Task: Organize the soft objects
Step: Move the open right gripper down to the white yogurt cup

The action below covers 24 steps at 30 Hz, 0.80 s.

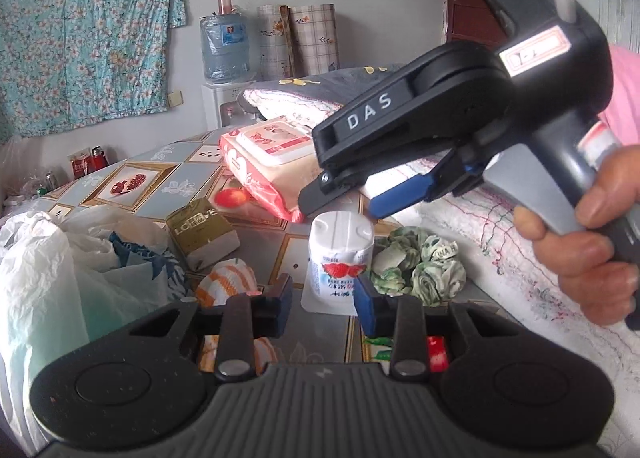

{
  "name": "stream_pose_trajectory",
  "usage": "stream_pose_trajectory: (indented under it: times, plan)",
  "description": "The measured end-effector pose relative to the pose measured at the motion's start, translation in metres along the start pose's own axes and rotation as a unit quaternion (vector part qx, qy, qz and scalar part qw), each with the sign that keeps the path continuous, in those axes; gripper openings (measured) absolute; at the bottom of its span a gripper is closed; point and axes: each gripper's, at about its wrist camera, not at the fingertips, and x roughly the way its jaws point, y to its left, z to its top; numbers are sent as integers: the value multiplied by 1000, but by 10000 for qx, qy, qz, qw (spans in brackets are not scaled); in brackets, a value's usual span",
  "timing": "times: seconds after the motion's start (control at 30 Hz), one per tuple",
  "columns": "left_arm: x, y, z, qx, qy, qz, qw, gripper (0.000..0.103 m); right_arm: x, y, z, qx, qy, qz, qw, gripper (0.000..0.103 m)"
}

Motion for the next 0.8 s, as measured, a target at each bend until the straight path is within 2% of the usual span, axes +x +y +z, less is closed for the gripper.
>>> stream_pose_trajectory:
  times: [0.2,0.3,0.6,0.67,0.73,0.8]
  plan:
    - [18,-8,14,-2,-106,-100,9999,35,7,-17,1,358,150,285,9988,37]
    - [23,-9,14,-6,-104,-101,9999,34,7,-21,-2,477,245,441,9976,32]
    - [15,-4,10,-157,-183,17,9997,33,3,-16,-13,406,325,601,9968,28]
    - [16,-4,11,-126,-140,79,9998,36,3,-18,-14,466,324,625,9964,28]
    - [18,-3,13,-81,-60,176,9998,49,3,-19,-13,518,331,639,9961,28]
    - [21,-4,14,-26,16,185,9998,51,4,-20,-13,533,337,646,9959,28]
